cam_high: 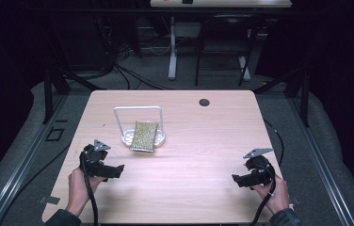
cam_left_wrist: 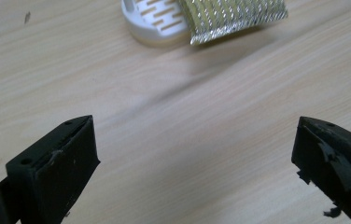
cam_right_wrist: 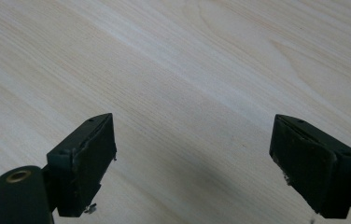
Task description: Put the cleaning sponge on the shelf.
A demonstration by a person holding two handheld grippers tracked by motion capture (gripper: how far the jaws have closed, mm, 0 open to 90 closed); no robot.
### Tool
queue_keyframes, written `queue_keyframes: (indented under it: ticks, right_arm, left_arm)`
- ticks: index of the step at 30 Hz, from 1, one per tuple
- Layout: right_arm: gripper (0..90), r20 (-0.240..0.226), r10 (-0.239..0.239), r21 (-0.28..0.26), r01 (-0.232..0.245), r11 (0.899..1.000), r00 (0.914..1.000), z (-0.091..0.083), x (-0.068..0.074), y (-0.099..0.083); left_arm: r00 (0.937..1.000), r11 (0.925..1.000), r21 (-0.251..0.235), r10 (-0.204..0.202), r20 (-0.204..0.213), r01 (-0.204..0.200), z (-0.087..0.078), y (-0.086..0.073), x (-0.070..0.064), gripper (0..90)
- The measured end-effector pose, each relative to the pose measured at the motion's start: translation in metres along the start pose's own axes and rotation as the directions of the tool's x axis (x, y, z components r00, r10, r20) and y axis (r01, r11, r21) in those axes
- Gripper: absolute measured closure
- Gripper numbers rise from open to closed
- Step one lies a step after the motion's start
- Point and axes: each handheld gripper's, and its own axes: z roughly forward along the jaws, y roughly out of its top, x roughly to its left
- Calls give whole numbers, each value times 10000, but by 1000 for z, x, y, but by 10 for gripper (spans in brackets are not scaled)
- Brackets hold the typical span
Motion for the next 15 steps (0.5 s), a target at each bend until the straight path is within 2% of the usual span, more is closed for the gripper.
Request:
queue_keyframes:
  ticks: [3,8,10,13,15]
  right_arm:
    - [138,19,-15,-11,15,10000,10000,0,0,0]
    - [139,55,-56,72,56,10000,10000,0,0,0]
    - [139,57,-81,105,81,9999,10000,0,0,-1]
    - [139,38,-112,146,112,9998,9999,0,0,0]
    - [139,16,-86,85,86,9999,10000,0,0,0]
  left_arm:
    - [9998,9998,57,-185,-18,185,0,-9,2,0]
    - [9998,9994,353,-27,-216,35,1,-24,2,0]
    - [9997,9988,469,-141,-222,151,3,-29,5,0]
    - [9994,9985,532,-147,-304,163,5,-31,6,0]
    - [9997,9982,564,-177,-178,187,6,-31,7,0]
